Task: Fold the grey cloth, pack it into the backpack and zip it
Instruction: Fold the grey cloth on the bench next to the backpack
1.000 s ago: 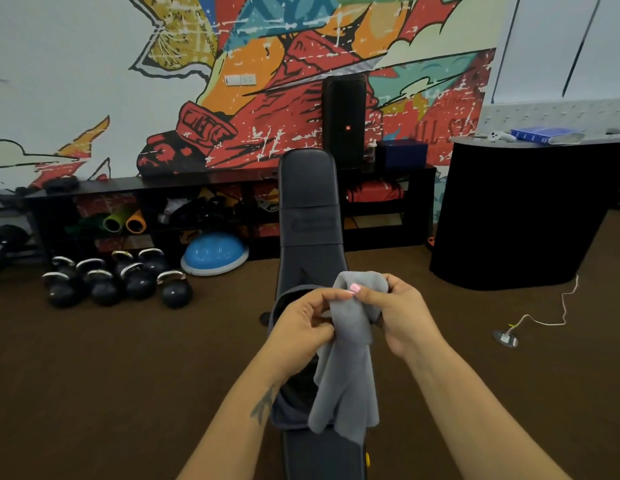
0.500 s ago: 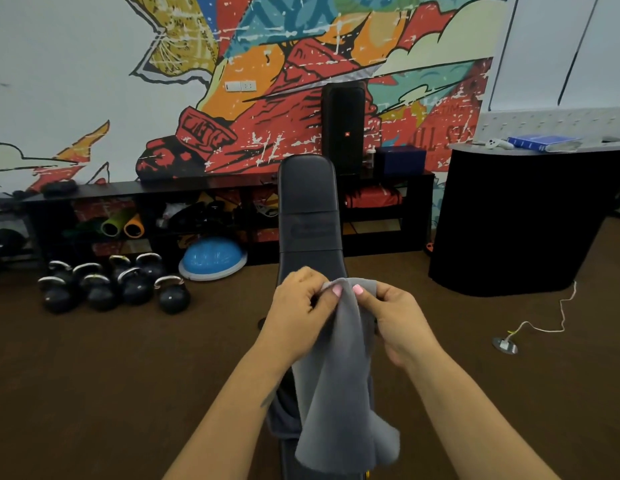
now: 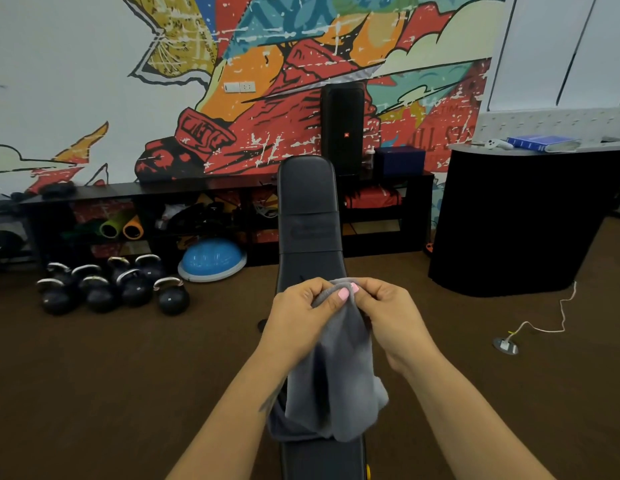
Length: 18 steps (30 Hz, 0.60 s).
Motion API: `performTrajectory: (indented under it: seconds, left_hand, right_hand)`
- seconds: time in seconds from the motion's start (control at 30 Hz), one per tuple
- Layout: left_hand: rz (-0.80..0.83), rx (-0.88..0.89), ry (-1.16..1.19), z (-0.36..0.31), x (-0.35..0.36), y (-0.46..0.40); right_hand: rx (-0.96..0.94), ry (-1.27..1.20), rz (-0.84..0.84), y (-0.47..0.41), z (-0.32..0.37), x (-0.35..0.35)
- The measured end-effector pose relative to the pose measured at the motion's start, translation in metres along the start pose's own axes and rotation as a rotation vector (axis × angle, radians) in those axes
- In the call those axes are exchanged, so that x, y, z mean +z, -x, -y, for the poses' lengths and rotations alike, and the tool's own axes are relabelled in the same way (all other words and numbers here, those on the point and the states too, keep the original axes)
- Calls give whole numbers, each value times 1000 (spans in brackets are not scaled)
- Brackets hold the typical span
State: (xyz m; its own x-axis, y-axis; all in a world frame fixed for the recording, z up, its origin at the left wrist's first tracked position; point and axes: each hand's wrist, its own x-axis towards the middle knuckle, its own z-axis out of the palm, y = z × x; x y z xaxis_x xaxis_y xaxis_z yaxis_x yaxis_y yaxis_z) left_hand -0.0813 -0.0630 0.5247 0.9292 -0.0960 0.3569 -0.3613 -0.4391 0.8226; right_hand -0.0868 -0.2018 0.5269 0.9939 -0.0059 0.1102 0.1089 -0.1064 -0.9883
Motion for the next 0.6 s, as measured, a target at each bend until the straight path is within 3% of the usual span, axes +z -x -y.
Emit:
performTrajectory:
  seconds: [0.43, 0.5, 0.6]
  left_hand:
    - [-39, 18, -50, 1, 0, -1]
    - [23, 7, -24, 3, -2, -2]
    - [269, -11, 101, 5, -8, 1]
  right_hand:
    - [-101, 119, 97, 6, 4, -2]
    - [-112, 125, 51, 4, 5, -4]
    - [-104, 119, 0, -6, 9, -11]
